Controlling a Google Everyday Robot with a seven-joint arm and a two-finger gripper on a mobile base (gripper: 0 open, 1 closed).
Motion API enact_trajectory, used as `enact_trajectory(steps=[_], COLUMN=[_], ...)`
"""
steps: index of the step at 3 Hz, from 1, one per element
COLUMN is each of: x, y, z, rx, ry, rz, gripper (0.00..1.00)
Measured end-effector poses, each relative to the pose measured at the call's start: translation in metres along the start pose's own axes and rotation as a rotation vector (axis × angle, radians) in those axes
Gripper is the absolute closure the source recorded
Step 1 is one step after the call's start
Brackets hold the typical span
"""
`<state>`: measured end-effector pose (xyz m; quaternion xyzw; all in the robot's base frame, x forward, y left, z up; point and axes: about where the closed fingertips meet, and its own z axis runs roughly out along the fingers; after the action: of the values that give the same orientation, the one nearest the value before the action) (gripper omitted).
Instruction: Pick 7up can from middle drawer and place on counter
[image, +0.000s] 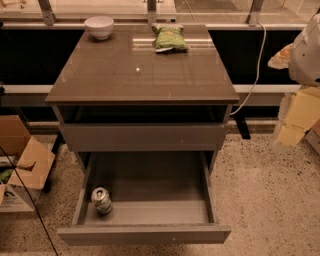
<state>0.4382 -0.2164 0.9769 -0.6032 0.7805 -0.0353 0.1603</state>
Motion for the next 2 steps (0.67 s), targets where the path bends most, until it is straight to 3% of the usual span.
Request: enact_trajectory(steps=[1,2], x=[-0.003,-0.02], y=[-0.001,0.003], z=[0.001,0.011], rx=[0.007,0.008], ry=[-0.014,-0.08], rz=[0.003,0.01], gripper=[0.0,0.0])
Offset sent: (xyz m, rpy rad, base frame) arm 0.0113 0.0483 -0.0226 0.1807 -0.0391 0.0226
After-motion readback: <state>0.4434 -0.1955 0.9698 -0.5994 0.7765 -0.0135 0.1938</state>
